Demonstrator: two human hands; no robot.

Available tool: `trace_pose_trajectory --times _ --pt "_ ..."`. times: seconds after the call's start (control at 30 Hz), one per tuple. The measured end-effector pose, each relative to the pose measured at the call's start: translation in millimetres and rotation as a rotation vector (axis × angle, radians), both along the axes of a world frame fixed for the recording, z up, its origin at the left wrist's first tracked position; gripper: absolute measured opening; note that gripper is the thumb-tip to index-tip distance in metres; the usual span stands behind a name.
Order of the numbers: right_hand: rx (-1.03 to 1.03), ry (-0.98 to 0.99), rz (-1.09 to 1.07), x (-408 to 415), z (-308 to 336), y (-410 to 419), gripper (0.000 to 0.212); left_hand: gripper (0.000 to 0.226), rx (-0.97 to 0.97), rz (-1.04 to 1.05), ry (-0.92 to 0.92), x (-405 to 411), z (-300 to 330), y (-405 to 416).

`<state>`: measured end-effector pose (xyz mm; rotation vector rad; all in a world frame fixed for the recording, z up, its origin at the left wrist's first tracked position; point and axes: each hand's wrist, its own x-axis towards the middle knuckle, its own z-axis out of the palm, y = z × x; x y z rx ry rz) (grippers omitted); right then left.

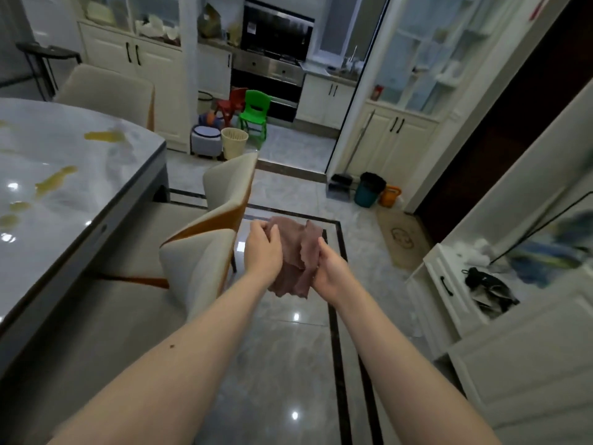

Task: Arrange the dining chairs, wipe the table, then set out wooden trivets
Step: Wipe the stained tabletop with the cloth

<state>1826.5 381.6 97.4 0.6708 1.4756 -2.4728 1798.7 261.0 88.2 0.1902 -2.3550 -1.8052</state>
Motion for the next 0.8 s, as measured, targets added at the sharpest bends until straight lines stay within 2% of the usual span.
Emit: trace_pose_trajectory --times 0.2,0.4,0.63,0.8 --pt "0.012 -0.059 -0.038 -64.8 -26.0 76.2 0.044 0.02 -0.038 -0.078 0.02 -80.0 -2.5 66.9" --pt "-0.03 -0.058 -0.047 -164.9 -36.2 133.0 0.059 0.017 0.015 -0.083 -0.011 -192.5 -16.4 131.1" --pt "0.052 -0.083 -0.078 -272.8 -34.3 196.8 0.038 0.015 0.026 -0.096 -0.089 -304.3 -21.1 190.4" --pt "0.123 -0.122 -0.064 -361.4 -46.4 247.7 0.033 0.017 0.003 -0.07 -0.111 -384.9 -28.4 236.4"
